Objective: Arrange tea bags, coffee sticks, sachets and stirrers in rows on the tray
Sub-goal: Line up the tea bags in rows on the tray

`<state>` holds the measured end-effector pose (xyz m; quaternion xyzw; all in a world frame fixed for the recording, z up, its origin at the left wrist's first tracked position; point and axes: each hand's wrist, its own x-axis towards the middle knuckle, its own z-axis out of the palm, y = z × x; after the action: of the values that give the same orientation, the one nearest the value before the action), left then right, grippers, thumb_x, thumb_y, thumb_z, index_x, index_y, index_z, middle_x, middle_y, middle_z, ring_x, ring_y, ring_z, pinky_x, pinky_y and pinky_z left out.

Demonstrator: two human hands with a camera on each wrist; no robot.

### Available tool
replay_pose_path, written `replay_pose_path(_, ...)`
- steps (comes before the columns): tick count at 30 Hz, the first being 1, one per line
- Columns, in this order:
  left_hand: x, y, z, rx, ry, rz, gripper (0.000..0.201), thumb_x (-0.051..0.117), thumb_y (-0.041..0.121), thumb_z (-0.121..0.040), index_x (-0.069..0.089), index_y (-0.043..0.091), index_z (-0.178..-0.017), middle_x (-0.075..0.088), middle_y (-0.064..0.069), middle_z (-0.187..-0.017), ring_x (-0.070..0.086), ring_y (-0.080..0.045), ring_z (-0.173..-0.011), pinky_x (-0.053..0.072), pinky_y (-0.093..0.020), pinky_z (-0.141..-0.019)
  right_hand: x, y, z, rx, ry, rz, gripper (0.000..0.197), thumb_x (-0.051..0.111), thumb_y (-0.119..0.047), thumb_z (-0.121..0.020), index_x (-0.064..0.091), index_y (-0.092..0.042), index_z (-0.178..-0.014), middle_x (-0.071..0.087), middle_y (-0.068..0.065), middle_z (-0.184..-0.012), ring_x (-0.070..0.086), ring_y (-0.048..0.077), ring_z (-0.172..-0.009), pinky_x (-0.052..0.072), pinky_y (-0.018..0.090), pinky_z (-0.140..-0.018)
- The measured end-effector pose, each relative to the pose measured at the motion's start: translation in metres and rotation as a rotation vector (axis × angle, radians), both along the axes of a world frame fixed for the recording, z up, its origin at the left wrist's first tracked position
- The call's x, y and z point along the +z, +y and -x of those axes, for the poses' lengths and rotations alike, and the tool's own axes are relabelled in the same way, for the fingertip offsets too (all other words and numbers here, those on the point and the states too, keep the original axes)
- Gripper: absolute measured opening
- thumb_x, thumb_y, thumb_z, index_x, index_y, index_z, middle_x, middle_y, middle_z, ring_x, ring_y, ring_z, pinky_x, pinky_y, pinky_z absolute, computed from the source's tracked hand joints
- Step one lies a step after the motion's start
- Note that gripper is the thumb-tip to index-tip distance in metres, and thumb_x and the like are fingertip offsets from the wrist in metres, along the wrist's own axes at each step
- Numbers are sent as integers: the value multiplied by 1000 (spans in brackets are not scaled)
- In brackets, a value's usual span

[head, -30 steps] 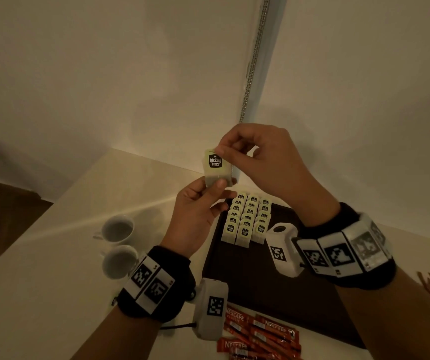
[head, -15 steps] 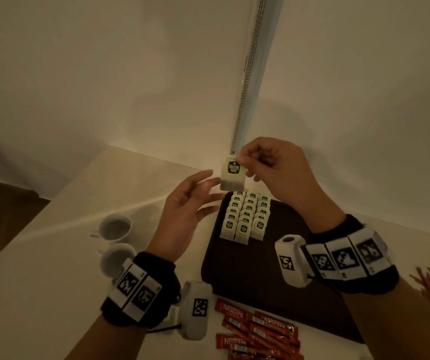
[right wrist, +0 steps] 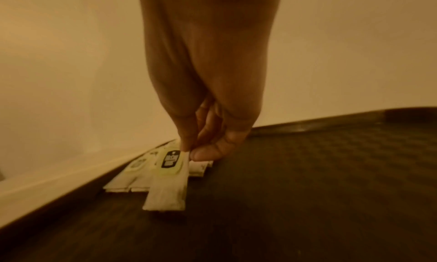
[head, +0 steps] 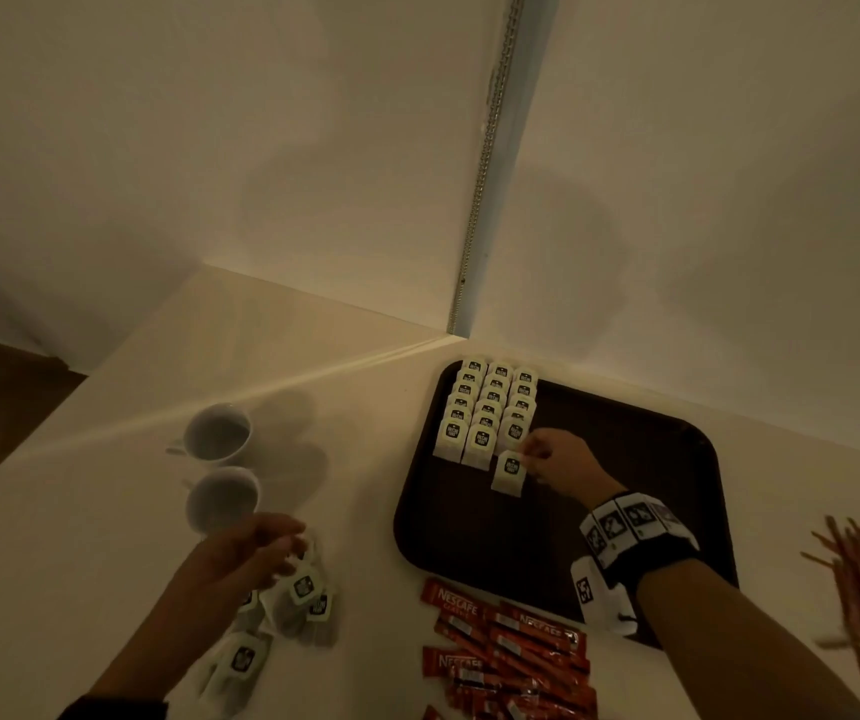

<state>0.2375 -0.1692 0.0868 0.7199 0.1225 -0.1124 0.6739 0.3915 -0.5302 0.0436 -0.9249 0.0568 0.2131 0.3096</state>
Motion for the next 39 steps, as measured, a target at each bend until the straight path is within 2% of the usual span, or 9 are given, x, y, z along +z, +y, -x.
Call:
replay_pose_path(8, -21, 26, 26, 122, 92, -93, 19, 53, -8, -88, 67, 4, -90, 73, -12, -79, 64, -11, -61, 49, -16, -54, -18, 3, -16, -169, -95, -41, 6, 60, -8, -89, 61, -7, -95, 64, 10, -102, 59, 15, -79, 46, 17, -62)
replay_pose_path(10, -23, 31, 30, 136, 117, -96, 17, 53, -6, -89, 67, 4, -92, 72, -14, -81, 64, -12, -61, 49, -16, -54, -20, 5, -20, -178, -104, -32, 4, 60, -7, -88, 60, -9, -93, 63, 11, -102, 60, 18, -84, 51, 24, -69)
replay_pose_path(13, -23, 35, 35, 146, 143, -122, 16, 52, -3, -91, 66, 3, -94, 73, -10, -78, 65, -20, -67, 51, -25, -63, -22, 7, -22, -189, -107, -19, 9, 61, -7, -87, 60, -7, -96, 63, 11, -105, 60, 22, -98, 52, 36, -88)
replay_pose_path(18, -10, 32, 43, 154, 129, -157, 18, 50, 2, -93, 67, 8, -94, 74, -4, -81, 65, -29, -77, 48, -40, -74, -6, 30, -13, -142, -300, -21, 20, 64, -14, -86, 58, -8, -104, 57, 8, -103, 55, 18, -91, 46, 27, -78)
replay_pose_path(21, -3, 32, 47, 155, 118, -168, 18, 50, 5, -95, 67, 9, -96, 74, -2, -84, 66, -22, -76, 49, -38, -75, 8, 74, 12, 71, -380, -146, 16, 63, -17, -87, 60, -13, -102, 54, 3, -97, 51, 10, -80, 42, 18, -69)
replay_pose_path(24, -7, 36, 52, 148, 114, -192, 17, 49, 7, -95, 66, 10, -97, 74, 3, -83, 66, -13, -72, 49, -35, -74, 9, 125, 47, 476, -275, -206, 23, 66, -22, -86, 61, -14, -106, 56, 3, -100, 50, 8, -82, 39, 13, -71)
replay_pose_path(30, -16, 39, 71, 121, 121, -178, 15, 52, 8, -96, 66, 13, -97, 73, 3, -84, 65, -16, -74, 48, -32, -72, -19, 205, 96, 1012, -161, 28, 81, 78, -40, -68, 39, -20, -137, 41, 3, -133, 41, 22, -116, 40, 35, -98)
replay_pose_path(35, -21, 47, 95, 152, 160, -123, 19, 58, 33, -78, 71, 24, -89, 73, 1, -85, 65, -14, -72, 47, -28, -68, -35, 229, 107, 1066, -204, 122, 85, 77, -38, -70, 33, -18, -140, 35, 4, -140, 34, 26, -124, 40, 44, -99)
replay_pose_path(39, -23, 52, 111, 161, 159, -150, 12, 56, 12, -95, 67, 17, -96, 73, 1, -88, 65, -15, -76, 48, -32, -72, -38, 236, 109, 990, -235, 123, 54, 69, -20, -76, 47, -13, -125, 42, 8, -124, 39, 28, -114, 44, 43, -89)
